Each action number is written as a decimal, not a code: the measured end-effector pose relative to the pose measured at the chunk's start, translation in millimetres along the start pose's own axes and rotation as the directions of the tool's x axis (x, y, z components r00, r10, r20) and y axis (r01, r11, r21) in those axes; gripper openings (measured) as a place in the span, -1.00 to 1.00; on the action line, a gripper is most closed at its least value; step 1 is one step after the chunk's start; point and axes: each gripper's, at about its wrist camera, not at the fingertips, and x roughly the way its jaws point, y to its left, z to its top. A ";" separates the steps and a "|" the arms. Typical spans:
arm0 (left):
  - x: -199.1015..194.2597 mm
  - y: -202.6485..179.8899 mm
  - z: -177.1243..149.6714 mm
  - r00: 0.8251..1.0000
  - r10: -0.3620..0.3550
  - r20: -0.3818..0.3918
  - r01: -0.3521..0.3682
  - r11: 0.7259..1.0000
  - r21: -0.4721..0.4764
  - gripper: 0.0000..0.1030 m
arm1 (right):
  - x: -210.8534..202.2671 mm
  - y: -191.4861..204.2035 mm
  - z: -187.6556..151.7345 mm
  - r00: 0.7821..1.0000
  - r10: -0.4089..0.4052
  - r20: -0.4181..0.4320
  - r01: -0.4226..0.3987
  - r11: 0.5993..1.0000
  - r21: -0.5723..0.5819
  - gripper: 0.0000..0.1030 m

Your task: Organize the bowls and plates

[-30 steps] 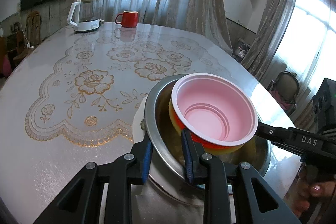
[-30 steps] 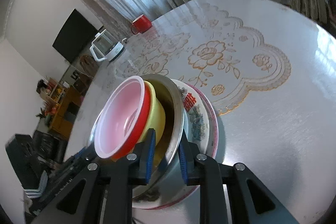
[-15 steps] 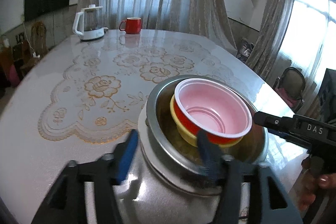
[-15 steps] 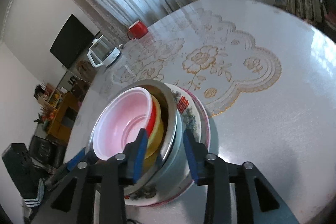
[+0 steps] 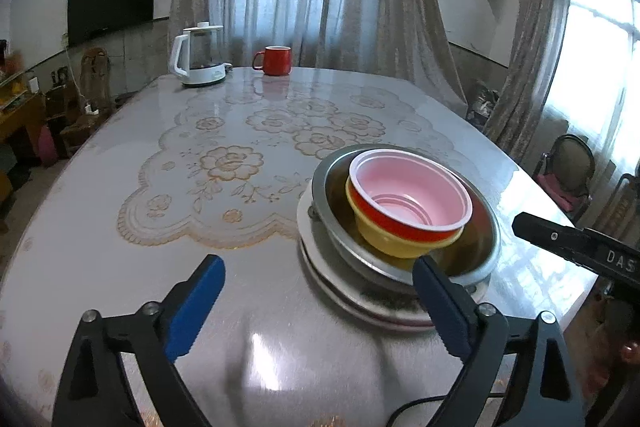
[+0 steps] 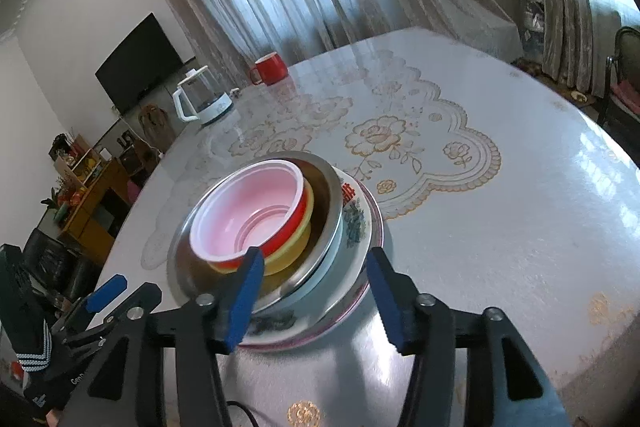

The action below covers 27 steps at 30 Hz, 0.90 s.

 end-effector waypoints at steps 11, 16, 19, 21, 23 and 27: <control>-17.8 -2.3 -19.8 0.996 0.085 -0.035 -0.084 0.996 0.017 1.00 | -25.1 27.8 -29.0 0.993 -0.070 0.096 0.083 0.987 -0.135 0.38; -36.6 -3.4 -31.4 0.991 0.133 0.012 -0.133 0.991 0.028 1.00 | -35.0 29.5 -46.4 0.986 -0.100 0.137 0.119 0.983 -0.141 0.45; -50.7 -4.4 -36.4 0.977 0.202 0.075 -0.204 0.979 0.022 0.99 | -37.8 32.2 -61.4 0.981 -0.126 0.150 0.149 0.977 -0.154 0.48; -60.8 -7.0 -41.0 0.961 0.251 0.119 -0.255 0.967 0.023 0.99 | -37.3 32.9 -67.5 0.981 -0.125 0.147 0.147 0.978 -0.150 0.49; -69.6 -7.6 -46.2 0.948 0.280 0.151 -0.286 0.958 0.018 0.99 | -36.7 34.2 -73.7 0.980 -0.129 0.149 0.151 0.977 -0.150 0.49; -74.0 -2.6 -49.0 0.950 0.277 0.146 -0.281 0.960 0.006 1.00 | -39.4 39.1 -80.0 0.977 -0.131 0.170 0.159 0.974 -0.161 0.49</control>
